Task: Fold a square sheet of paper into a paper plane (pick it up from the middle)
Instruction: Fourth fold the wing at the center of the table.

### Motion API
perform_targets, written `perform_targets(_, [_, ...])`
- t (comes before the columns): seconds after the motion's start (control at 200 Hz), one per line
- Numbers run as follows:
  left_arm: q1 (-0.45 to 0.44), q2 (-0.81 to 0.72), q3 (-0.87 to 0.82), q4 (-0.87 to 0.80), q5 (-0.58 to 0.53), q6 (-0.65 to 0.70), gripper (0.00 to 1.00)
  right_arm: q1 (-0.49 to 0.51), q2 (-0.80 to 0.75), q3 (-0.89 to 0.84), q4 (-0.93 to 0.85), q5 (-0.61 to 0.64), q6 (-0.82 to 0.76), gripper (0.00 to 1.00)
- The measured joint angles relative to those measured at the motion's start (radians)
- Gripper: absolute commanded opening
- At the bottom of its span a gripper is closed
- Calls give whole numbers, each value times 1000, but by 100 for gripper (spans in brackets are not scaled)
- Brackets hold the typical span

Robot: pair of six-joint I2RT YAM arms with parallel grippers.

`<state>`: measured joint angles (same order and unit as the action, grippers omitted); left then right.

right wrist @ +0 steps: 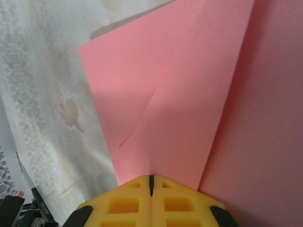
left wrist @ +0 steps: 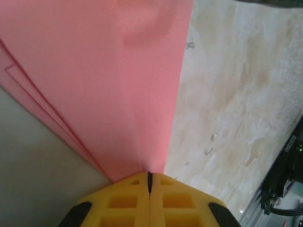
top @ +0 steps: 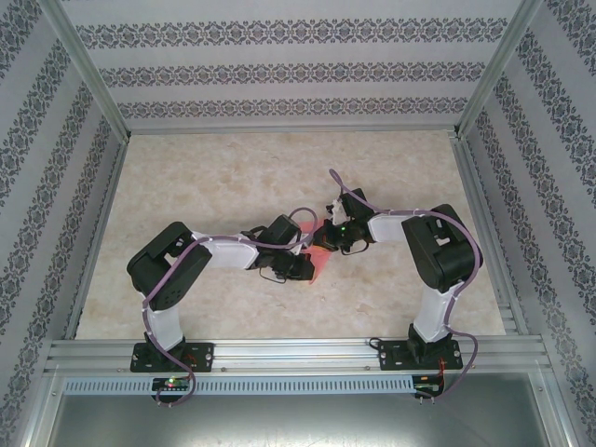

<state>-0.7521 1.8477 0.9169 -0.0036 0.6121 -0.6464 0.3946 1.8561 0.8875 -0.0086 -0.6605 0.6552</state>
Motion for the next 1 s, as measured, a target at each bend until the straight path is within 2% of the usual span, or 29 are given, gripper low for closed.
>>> perform_targets(0.165, [-10,-9,-3,-10,-13,24,5,0,-30,-5,-53,24,1,5])
perform_targets(0.445, [-14,-41,-32,-25,-31,68,4,13,-168,-109,-66,16,60,4])
perform_targets(0.759, [-14,-75,-49,-72,-44,121,5,68,-161,-158,6,-22,148,2])
perform_targets(0.999, [-14,-76,-51,-76,-36,123,10,68,-119,-145,-16,-18,128,2])
